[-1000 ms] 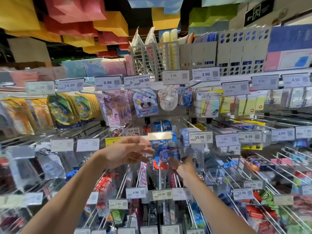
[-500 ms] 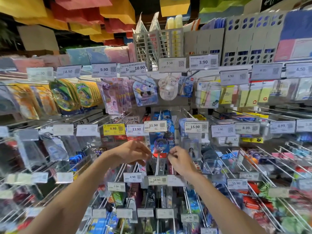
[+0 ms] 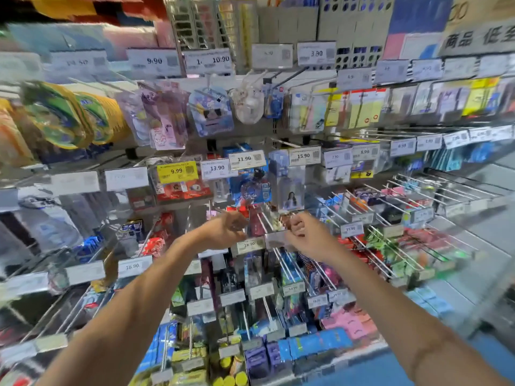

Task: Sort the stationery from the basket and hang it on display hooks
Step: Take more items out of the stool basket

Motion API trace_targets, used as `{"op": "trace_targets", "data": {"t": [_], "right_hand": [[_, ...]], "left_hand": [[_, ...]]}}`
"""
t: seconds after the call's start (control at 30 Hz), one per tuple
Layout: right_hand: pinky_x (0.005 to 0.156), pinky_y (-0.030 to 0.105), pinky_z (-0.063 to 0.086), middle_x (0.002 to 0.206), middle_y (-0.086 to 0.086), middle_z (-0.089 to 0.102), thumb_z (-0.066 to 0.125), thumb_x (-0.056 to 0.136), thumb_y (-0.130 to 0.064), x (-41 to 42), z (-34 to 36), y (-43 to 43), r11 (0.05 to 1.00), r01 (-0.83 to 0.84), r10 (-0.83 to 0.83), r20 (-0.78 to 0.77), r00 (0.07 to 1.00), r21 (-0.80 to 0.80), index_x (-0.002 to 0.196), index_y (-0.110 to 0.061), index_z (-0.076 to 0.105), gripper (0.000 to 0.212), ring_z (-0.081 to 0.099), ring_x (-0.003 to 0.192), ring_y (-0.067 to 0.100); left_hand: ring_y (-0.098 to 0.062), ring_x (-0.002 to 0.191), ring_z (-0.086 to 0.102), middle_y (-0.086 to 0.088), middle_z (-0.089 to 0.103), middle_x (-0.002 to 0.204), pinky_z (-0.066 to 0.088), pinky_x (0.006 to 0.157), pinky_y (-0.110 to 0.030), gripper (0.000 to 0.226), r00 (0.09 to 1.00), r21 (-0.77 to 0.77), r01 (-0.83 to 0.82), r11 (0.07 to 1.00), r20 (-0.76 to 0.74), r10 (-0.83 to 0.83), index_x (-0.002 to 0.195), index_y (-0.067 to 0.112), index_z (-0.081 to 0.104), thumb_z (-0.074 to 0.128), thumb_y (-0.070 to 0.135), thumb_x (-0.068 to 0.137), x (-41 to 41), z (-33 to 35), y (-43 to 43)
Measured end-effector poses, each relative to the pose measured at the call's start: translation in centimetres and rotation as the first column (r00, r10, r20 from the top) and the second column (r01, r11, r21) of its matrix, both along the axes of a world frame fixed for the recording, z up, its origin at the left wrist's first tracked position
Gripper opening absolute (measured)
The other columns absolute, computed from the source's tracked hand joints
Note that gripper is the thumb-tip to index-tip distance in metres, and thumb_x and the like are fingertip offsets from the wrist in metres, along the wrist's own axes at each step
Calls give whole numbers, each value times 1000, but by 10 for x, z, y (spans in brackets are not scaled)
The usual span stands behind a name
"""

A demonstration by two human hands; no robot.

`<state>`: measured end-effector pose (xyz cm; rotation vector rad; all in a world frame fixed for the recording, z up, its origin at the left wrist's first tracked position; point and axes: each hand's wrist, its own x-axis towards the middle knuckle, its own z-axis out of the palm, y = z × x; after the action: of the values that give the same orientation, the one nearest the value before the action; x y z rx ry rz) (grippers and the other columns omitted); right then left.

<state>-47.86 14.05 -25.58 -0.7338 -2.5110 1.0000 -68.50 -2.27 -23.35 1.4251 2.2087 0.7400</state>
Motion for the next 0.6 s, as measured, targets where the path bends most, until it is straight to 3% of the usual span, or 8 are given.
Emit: {"op": "trace_targets", "data": {"t": [0.1, 0.17, 0.23, 0.3, 0.37, 0.43, 0.5, 0.6], "right_hand": [[86, 38, 50, 114, 10, 62, 70, 95, -28, 31, -9, -31, 995, 98, -98, 19, 995, -20, 118, -12, 54, 32, 62, 108, 28], [85, 35, 47, 120, 7, 60, 69, 96, -28, 63, -16, -50, 984, 174, -173, 25, 985, -35, 125, -11, 54, 37, 60, 110, 25], [87, 33, 46, 125, 4, 58, 70, 95, -29, 105, -23, -64, 960, 277, -274, 56, 960, -49, 130, -12, 52, 43, 58, 112, 21], [80, 24, 49, 122, 2, 61, 74, 92, -30, 150, -28, -73, 912, 403, -399, 58, 915, -79, 128, -13, 56, 43, 61, 101, 16], [71, 11, 44, 114, -1, 64, 76, 91, -29, 199, -31, -84, 844, 534, -531, 60, 845, -53, 118, -14, 62, 34, 65, 93, 14], [80, 19, 44, 122, 6, 66, 74, 92, -24, 252, -36, -99, 757, 653, -651, 61, 756, -12, 123, -9, 63, 36, 67, 105, 25], [83, 30, 46, 124, 16, 65, 74, 92, -17, 305, -40, -120, 663, 748, -746, 61, 664, -30, 128, -3, 60, 41, 67, 105, 34], [73, 26, 39, 117, 17, 67, 76, 89, -14, 386, -48, -162, 509, 861, -857, 89, 507, -8, 121, 0, 62, 37, 64, 94, 27]], "left_hand": [[-20, 110, 66, -1, 67, 116, 55, 101, -40, 24, 994, -32, 106, 994, -5, -107, 119, 17, 59, 67, 14, 97, 17, -7, -2], [-22, 109, 65, 1, 65, 114, 54, 103, -44, 22, 980, -37, 195, 980, -34, -196, 116, 16, 58, 67, 16, 96, 39, -11, 3], [-22, 110, 65, 1, 65, 114, 53, 101, -38, 25, 951, -22, 306, 952, -34, -307, 119, 16, 60, 69, 19, 95, 72, -17, 10], [-20, 104, 62, 0, 64, 110, 50, 86, -23, 25, 895, -46, 442, 896, -51, -444, 123, 14, 60, 65, 16, 99, 114, -17, 21], [-19, 95, 58, -3, 64, 103, 49, 74, -21, 10, 847, -63, 526, 848, -53, -530, 110, 11, 62, 62, 12, 100, 157, -20, 36], [-22, 94, 63, -6, 68, 106, 52, 72, -27, 12, 805, -81, 589, 804, -24, -592, 107, 11, 61, 66, 12, 97, 203, -31, 55], [-23, 93, 67, -5, 68, 111, 51, 65, -22, 19, 748, -78, 663, 745, 33, -662, 112, 13, 62, 69, 11, 95, 255, -43, 70], [-17, 84, 61, -7, 65, 122, 49, 63, -22, 25, 630, -74, 776, 626, 107, -769, 118, 15, 62, 71, 10, 95, 352, -59, 79]]}}
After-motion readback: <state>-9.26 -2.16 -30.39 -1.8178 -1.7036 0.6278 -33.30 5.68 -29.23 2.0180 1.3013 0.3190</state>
